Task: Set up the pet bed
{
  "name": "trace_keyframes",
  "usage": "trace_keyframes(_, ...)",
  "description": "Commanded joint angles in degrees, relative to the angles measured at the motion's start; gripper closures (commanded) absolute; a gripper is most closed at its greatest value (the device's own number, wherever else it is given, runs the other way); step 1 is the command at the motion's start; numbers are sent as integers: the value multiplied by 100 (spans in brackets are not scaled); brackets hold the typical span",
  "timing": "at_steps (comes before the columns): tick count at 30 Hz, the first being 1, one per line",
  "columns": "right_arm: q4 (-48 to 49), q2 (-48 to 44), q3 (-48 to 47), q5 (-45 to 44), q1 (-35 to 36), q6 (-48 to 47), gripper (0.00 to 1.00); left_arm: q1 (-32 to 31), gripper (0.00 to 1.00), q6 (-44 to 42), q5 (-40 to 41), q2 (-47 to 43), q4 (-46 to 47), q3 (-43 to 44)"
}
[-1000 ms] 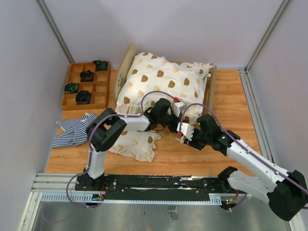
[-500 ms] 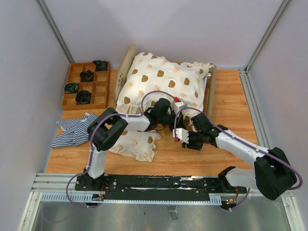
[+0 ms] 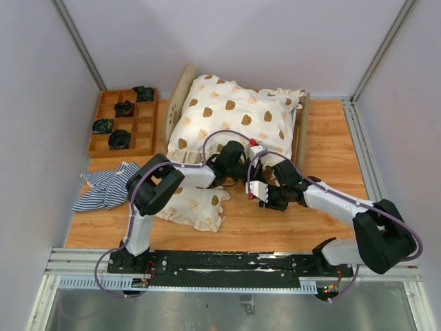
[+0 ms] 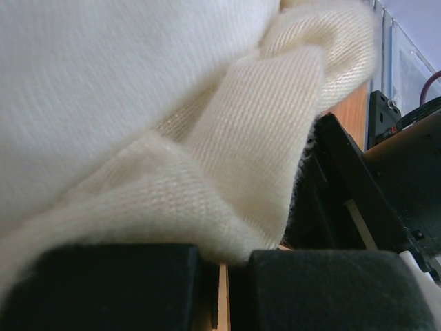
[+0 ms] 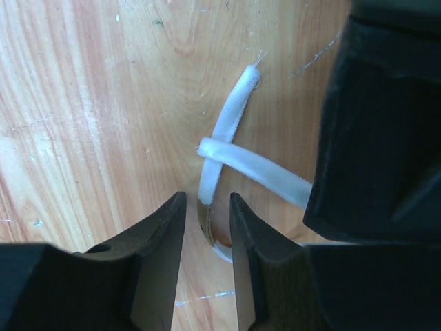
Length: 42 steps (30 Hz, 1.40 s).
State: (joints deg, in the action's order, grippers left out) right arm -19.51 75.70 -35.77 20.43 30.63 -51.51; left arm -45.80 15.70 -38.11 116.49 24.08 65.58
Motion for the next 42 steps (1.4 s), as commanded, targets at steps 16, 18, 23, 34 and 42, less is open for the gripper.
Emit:
trace_keyframes(16, 126, -2015, 145, -1518, -245, 1388, 100, 115, 98, 156, 203, 202, -206, -136)
trace_keyframes(18, 283, -2138, 266, -1819, -267, 1644, 100, 115, 98, 181, 236, 199, -179, -174)
trace_keyframes(23, 706, -2435, 537, -2523, -264, 2253, 100, 114, 98, 225, 288, 209, -141, -239)
trace_keyframes(34, 1566, -3133, 1160, -2772, -435, 2724, 100, 46, 98, 275, 572, 105, -86, -504)
trace_keyframes(42, 1706, -3618, 1439, -2907, -485, 3015, 100, -81, 98, 419, 827, 64, 62, -757)
